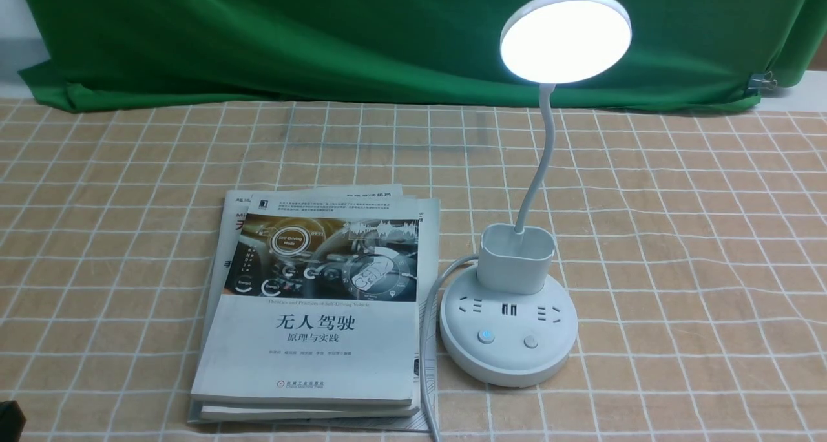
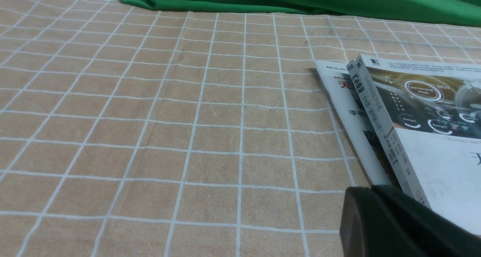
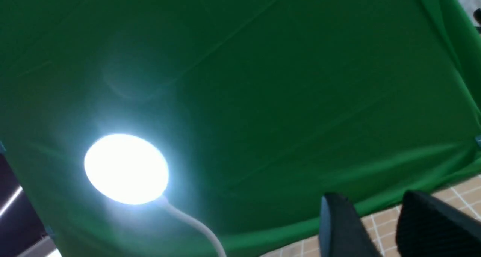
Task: Turn off the desk lamp on the light coffee tablecloth by hand.
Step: 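Press the power button on the lamp base to turn the lamp off with the right gripper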
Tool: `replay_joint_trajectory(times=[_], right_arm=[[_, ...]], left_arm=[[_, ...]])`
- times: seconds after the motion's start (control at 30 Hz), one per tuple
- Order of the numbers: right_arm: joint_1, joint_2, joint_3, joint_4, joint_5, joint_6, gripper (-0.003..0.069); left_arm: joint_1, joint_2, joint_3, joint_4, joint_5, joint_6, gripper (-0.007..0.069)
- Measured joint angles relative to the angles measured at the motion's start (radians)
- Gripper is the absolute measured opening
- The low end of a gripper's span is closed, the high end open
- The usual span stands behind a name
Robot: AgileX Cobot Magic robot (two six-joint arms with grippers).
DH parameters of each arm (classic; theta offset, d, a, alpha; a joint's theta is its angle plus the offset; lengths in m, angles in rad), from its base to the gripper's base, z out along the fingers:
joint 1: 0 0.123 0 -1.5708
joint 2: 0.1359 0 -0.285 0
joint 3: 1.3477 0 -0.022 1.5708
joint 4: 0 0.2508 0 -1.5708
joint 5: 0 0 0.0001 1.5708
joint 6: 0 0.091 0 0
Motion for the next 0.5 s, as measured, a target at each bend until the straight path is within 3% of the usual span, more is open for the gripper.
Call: replay_joint_trajectory(times=[0.13,0.33,0.37,0.4,0.5], right_arm=[[0.0,0.01,-0.01,0.005,0.068,0.028,0.0206],[0.019,0.282,-0.34,0.009,0.548,-0.142,0.0075],[0.021,0.365,-0.425,0.009,0.686,-0.196,0.0063],[0.02,0.379,-0.439,0.009,0.686,-0.204,0.0062],[0.02,0.583,-0.613,0.008,0.975,-0.276,0.0055]], left_arm=[[0.0,0.0,0.0,0.0,0.0,0.0,0.0005],[0.0,0.0,0.0,0.0,0.0,0.0,0.0005],[0.0,0.0,0.0,0.0,0.0,0.0,0.0005],[0.0,0.0,0.0,0.0,0.0,0.0,0.0005],[0.0,0.0,0.0,0.0,0.0,0.0,0.0005]])
